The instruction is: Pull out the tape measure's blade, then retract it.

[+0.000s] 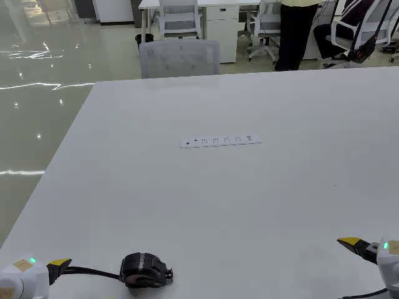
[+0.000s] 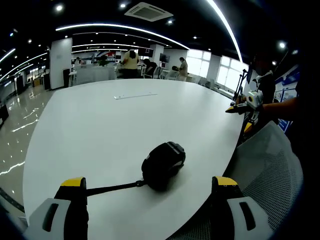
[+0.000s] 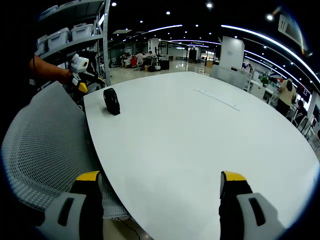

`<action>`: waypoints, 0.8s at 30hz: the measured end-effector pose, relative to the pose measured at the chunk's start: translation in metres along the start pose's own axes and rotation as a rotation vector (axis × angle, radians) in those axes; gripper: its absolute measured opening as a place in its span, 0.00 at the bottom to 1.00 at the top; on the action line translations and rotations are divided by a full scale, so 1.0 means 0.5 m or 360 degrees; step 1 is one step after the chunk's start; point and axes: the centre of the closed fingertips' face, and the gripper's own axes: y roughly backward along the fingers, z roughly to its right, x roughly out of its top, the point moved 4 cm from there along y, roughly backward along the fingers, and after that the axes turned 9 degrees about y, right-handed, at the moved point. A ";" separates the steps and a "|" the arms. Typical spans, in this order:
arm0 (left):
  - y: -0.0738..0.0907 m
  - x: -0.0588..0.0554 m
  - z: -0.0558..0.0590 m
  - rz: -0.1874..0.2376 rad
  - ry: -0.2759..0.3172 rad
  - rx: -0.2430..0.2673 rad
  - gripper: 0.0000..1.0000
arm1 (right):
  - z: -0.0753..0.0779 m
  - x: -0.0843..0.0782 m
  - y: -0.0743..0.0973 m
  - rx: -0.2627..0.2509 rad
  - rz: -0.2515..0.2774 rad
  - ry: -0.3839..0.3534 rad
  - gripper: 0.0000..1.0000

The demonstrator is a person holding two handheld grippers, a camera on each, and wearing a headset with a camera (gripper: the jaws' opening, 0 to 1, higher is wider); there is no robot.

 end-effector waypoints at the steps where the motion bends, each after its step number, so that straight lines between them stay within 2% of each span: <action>1: -0.001 0.001 0.001 0.0009 0.0004 -0.0007 1.00 | 0.000 0.001 0.000 0.0000 0.0001 0.0001 0.99; 6: -0.002 -0.002 -0.003 -0.0010 -0.0025 0.0024 1.00 | 0.001 0.002 0.000 -0.0001 0.0007 0.0005 0.99; 24: 0.005 0.004 -0.006 -0.0015 -0.0033 0.0023 1.00 | 0.003 0.006 0.001 -0.0009 0.0005 -0.0004 1.00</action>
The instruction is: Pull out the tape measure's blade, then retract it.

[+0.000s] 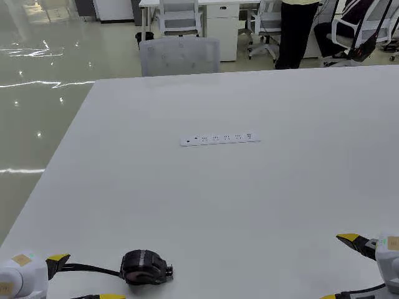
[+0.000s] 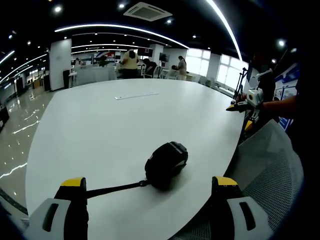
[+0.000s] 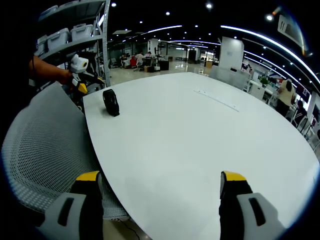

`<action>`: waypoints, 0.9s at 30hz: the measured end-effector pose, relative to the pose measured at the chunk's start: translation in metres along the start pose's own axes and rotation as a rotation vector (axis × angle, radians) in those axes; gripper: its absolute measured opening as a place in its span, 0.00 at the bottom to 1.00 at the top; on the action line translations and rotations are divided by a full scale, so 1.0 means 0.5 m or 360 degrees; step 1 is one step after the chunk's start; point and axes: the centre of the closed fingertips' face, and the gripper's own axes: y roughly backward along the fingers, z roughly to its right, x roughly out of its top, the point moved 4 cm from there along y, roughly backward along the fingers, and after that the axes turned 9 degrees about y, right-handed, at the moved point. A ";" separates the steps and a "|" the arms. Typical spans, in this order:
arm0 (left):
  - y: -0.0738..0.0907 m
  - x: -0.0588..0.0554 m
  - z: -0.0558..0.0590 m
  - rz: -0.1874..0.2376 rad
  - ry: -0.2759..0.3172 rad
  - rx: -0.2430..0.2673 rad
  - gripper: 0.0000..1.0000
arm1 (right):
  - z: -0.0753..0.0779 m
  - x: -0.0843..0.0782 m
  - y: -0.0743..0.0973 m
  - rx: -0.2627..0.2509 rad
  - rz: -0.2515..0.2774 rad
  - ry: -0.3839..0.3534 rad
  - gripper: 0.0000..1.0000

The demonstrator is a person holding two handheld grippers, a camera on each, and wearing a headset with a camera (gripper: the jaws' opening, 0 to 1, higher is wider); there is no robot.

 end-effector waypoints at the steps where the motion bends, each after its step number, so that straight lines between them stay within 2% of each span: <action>1: 0.000 0.001 -0.001 -0.0003 -0.0002 0.0004 1.00 | 0.002 -0.001 0.000 -0.0004 -0.0005 -0.0009 1.00; 18: -0.001 0.011 0.001 -0.0035 -0.0036 -0.0008 1.00 | 0.005 0.005 -0.003 -0.0006 -0.0008 -0.0016 1.00; 22: -0.001 0.012 0.001 -0.0051 -0.0048 -0.0020 1.00 | 0.006 0.006 -0.003 -0.0008 -0.0013 -0.0006 1.00; 27: 0.001 0.023 0.005 -0.0039 -0.0073 -0.0057 1.00 | 0.004 0.013 -0.005 -0.0001 -0.0005 0.0020 1.00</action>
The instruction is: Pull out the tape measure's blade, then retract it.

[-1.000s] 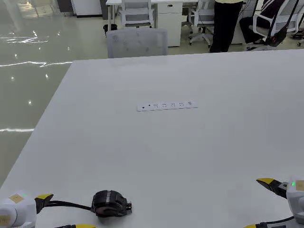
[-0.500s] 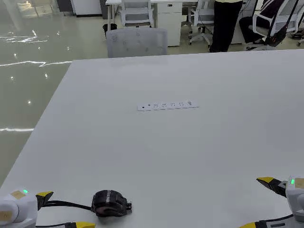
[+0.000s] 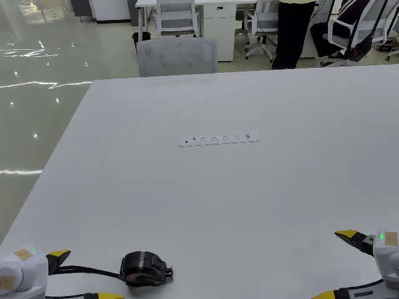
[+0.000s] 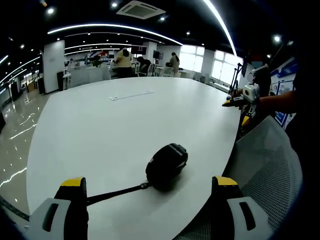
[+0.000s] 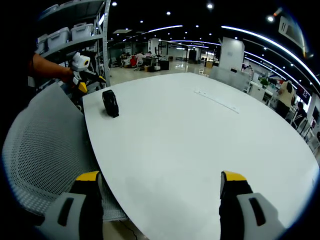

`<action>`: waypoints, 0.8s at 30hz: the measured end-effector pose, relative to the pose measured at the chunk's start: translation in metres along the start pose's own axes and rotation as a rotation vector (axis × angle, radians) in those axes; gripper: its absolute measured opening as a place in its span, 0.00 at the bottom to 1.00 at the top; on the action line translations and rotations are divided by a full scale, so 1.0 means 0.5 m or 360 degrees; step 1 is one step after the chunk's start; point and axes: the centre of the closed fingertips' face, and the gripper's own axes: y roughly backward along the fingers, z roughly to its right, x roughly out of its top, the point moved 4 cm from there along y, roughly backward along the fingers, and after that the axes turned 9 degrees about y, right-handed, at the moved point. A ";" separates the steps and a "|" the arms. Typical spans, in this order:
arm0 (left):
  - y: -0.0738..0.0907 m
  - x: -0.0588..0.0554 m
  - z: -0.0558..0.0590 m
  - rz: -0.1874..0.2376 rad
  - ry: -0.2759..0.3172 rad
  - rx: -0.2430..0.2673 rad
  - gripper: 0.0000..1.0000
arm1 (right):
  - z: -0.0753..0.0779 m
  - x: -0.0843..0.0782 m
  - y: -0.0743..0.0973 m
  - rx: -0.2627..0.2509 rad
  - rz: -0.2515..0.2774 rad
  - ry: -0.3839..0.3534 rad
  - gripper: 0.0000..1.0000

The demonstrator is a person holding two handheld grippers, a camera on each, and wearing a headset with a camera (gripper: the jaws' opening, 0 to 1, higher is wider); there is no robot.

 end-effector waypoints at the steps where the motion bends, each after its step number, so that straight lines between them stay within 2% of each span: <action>1: -0.001 0.000 -0.005 -0.0007 -0.0014 0.0004 1.00 | 0.000 0.001 -0.002 0.0003 -0.0004 0.0005 1.00; 5: -0.003 0.000 -0.011 -0.0032 -0.0025 -0.0020 1.00 | 0.001 0.007 -0.005 0.0002 -0.0011 0.0002 1.00; 10: -0.006 0.015 -0.012 -0.0045 -0.0080 -0.0055 1.00 | 0.003 0.018 -0.008 -0.0004 -0.0009 0.0016 1.00; 16: -0.018 0.014 -0.016 -0.0099 -0.0106 -0.0094 1.00 | 0.003 0.025 -0.011 -0.0005 -0.0016 0.0011 1.00; 24: -0.035 0.016 -0.018 -0.0175 -0.0210 -0.0133 1.00 | 0.003 0.034 -0.016 0.0000 -0.0012 0.0022 1.00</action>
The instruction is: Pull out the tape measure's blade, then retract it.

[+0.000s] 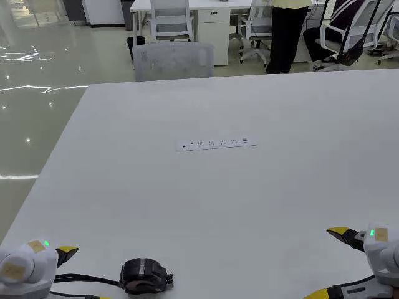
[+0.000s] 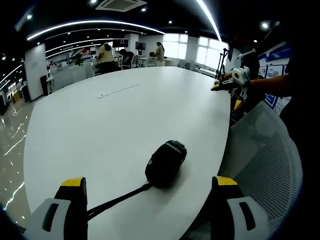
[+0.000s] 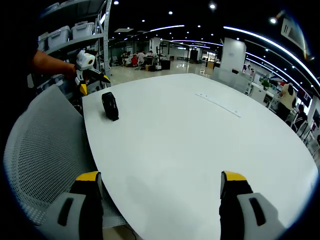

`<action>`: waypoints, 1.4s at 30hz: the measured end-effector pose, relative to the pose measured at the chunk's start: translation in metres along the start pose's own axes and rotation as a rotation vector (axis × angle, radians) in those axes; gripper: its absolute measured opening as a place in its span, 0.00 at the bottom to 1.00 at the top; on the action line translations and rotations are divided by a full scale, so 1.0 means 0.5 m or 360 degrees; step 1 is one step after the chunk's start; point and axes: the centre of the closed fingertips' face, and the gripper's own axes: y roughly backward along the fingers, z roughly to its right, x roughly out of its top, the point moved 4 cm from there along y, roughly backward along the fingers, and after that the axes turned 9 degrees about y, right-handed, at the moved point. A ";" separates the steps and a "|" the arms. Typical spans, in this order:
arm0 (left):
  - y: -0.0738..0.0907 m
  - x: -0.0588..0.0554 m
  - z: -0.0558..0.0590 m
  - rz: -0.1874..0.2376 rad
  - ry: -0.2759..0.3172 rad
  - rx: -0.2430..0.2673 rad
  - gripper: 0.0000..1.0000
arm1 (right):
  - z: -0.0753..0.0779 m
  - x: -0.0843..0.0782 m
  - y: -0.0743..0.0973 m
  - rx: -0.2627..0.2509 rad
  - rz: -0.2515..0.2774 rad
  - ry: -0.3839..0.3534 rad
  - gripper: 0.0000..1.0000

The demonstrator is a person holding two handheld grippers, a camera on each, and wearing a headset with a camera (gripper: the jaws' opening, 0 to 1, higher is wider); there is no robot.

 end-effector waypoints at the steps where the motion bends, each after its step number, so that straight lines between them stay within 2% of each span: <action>1: 0.000 0.002 0.001 0.0000 -0.0008 -0.0004 1.00 | 0.000 0.000 -0.001 0.0001 -0.0002 -0.0001 1.00; 6: -0.006 0.011 0.002 -0.0020 -0.0053 -0.0029 1.00 | 0.001 0.002 -0.007 0.0006 0.0001 -0.0013 1.00; 19: -0.026 0.023 0.006 -0.0177 -0.0261 -0.0078 0.99 | 0.000 0.022 -0.028 0.0057 -0.0002 0.0061 1.00; 24: -0.038 0.028 0.017 -0.0237 -0.0351 -0.0114 0.96 | -0.001 0.037 -0.037 0.0081 0.0004 0.0091 1.00; 27: -0.047 0.032 0.029 -0.0293 -0.0444 -0.0145 0.94 | -0.001 0.045 -0.046 0.0100 0.0006 0.0109 1.00; 30: -0.055 0.037 0.039 -0.0319 -0.0485 -0.0194 0.92 | -0.002 0.049 -0.054 0.0118 0.0000 0.0133 1.00; 39: -0.075 0.050 0.049 -0.0410 -0.0616 -0.0249 0.89 | -0.003 0.065 -0.069 0.0155 0.0006 0.0177 1.00; 42: -0.085 0.055 0.042 -0.0441 -0.0824 -0.0229 0.87 | -0.006 0.071 -0.075 0.0175 0.0006 0.0196 1.00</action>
